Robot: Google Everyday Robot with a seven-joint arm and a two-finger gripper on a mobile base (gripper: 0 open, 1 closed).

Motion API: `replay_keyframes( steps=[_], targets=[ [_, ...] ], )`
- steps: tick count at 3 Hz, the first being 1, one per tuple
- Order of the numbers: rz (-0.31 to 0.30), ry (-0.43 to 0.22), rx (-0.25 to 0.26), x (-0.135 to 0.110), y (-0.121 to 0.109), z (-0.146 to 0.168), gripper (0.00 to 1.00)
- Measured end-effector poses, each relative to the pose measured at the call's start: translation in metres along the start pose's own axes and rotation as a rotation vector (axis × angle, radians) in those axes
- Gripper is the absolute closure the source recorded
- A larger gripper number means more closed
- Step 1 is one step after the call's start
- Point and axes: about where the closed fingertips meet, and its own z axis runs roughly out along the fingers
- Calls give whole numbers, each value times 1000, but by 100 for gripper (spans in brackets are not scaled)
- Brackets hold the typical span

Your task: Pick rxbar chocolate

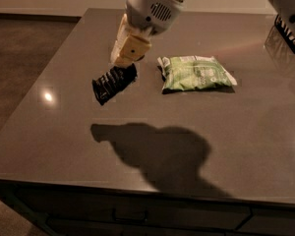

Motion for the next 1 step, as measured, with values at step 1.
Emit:
replay_keyframes(
  steps=[1],
  targets=[
    [-2, -5, 8, -2, -2, 0, 100]
  ],
)
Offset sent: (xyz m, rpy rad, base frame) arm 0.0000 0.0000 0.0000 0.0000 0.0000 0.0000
